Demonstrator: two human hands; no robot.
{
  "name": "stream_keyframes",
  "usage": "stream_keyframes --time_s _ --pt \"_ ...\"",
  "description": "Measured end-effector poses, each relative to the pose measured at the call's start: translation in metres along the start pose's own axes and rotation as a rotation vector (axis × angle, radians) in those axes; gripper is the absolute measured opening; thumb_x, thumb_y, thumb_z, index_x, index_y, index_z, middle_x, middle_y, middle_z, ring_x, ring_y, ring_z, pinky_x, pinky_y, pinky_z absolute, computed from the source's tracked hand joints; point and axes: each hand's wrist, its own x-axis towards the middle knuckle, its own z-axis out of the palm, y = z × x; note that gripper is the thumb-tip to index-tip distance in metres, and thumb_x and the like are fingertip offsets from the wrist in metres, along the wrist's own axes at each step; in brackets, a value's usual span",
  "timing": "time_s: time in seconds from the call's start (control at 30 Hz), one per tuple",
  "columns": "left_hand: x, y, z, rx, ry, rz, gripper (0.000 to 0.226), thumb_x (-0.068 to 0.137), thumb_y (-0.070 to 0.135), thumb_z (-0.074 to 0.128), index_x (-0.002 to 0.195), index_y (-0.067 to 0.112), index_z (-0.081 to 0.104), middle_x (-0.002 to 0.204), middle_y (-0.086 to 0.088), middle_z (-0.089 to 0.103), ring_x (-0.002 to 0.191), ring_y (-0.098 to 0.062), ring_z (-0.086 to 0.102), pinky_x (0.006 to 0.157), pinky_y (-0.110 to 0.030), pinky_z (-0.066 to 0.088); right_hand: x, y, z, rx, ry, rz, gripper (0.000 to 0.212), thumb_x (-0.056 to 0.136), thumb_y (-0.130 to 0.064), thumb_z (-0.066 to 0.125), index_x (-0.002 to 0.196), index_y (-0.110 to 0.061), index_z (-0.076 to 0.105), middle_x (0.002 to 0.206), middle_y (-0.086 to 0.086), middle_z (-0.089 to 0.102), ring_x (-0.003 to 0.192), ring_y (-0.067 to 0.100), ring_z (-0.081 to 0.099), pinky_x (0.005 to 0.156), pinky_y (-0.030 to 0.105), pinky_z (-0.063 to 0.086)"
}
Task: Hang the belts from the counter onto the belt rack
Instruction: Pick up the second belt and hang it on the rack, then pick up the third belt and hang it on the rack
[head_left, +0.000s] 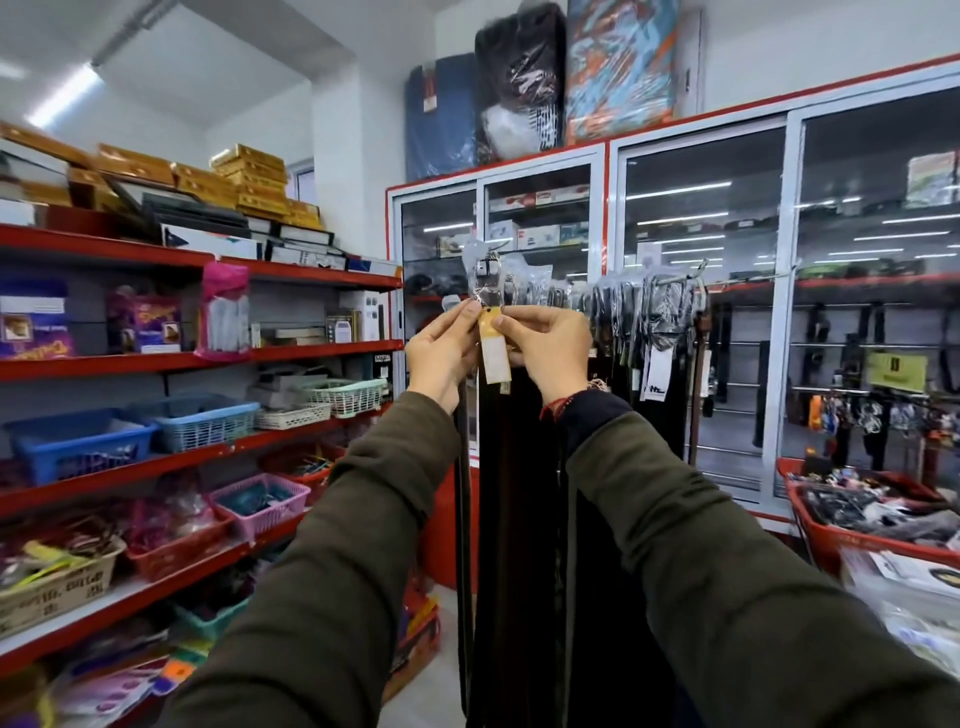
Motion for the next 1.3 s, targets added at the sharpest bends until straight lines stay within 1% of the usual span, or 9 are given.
stream_keyframes --time_s 0.13,0.2,0.33,0.43,0.57,0.8,0.93,1.07,1.3 --pt "0.011 -0.002 -0.002 0.004 -0.002 -0.023 0.031 0.096 0.007 0.065 0.126 -0.002 0.065 0.096 -0.01 0.073 0.064 -0.006 0.075 0.064 -0.018 0.062 0.008 0.003 0.003 -0.012 -0.006 0.035 0.024 0.086 -0.004 0.077 0.109 0.006 0.076 0.103 0.025 0.077 0.082 0.025 0.074 0.056 0.02 0.062" --pt "0.016 -0.004 -0.001 0.014 0.006 -0.048 0.032 0.096 0.008 0.065 0.126 -0.002 0.064 0.095 -0.009 0.073 0.067 -0.009 0.075 0.065 -0.019 0.062 0.011 0.006 0.003 -0.029 0.002 0.04 0.024 0.087 -0.005 0.077 0.108 0.005 0.076 0.102 0.024 0.077 0.081 0.023 0.073 0.056 0.019 0.062" --pt "0.025 -0.013 0.001 0.055 0.026 -0.104 0.034 0.096 0.009 0.066 0.128 -0.003 0.064 0.095 -0.01 0.072 0.066 -0.009 0.072 0.066 -0.02 0.06 0.017 0.018 0.001 -0.042 0.042 0.073 0.022 0.086 -0.006 0.078 0.105 0.004 0.077 0.1 0.024 0.078 0.092 0.034 0.078 0.074 0.041 0.066" --pt "0.029 -0.025 0.001 0.111 0.023 -0.097 0.035 0.096 0.011 0.066 0.13 0.001 0.064 0.097 -0.008 0.073 0.065 -0.007 0.073 0.061 -0.017 0.06 0.019 0.031 -0.003 -0.088 0.049 0.081 0.021 0.088 -0.004 0.075 0.108 0.003 0.076 0.102 0.024 0.078 0.098 0.036 0.077 0.086 0.048 0.063" --pt "0.031 -0.05 0.0 0.536 0.125 0.14 0.034 0.1 0.016 0.06 0.134 0.008 0.065 0.124 -0.01 0.072 0.112 -0.022 0.069 0.092 -0.026 0.055 0.01 0.046 -0.015 -0.394 -0.007 -0.037 0.028 0.092 -0.005 0.062 0.118 -0.006 0.073 0.113 0.014 0.078 0.106 0.022 0.073 0.1 0.039 0.056" --pt "-0.013 -0.114 -0.017 1.118 0.066 0.484 0.055 0.104 0.037 0.044 0.155 0.02 0.036 0.161 -0.003 0.036 0.15 -0.023 0.03 0.122 -0.045 0.028 -0.042 0.082 -0.064 -0.863 0.008 -0.244 0.035 0.102 -0.024 0.049 0.135 -0.02 0.059 0.133 0.0 0.064 0.123 0.023 0.059 0.103 0.04 0.048" --pt "-0.055 -0.157 -0.026 1.299 -0.009 0.545 0.06 0.103 0.038 0.045 0.158 0.021 0.028 0.167 -0.003 0.024 0.157 -0.026 0.012 0.126 -0.049 0.017 -0.08 0.106 -0.1 -1.011 0.045 -0.282 0.041 0.1 -0.03 0.052 0.139 -0.021 0.055 0.14 -0.001 0.059 0.133 0.021 0.053 0.113 0.041 0.04" --pt "-0.095 -0.194 -0.031 1.407 -0.115 0.569 0.059 0.103 0.04 0.042 0.158 0.021 0.029 0.169 -0.003 0.017 0.159 -0.025 0.001 0.128 -0.044 -0.003 -0.122 0.13 -0.136 -1.138 0.054 -0.231 0.049 0.1 -0.032 0.051 0.148 -0.02 0.047 0.158 0.003 0.042 0.154 0.027 0.029 0.126 0.051 0.021" --pt "-0.164 -0.258 -0.024 1.398 -0.325 0.489 0.06 0.103 0.039 0.042 0.159 0.023 0.027 0.171 0.0 0.012 0.159 -0.019 -0.006 0.129 -0.043 -0.004 -0.19 0.16 -0.201 -1.291 0.044 -0.087 0.052 0.101 -0.032 0.049 0.151 -0.019 0.044 0.165 0.004 0.032 0.159 0.029 0.015 0.128 0.055 0.011"
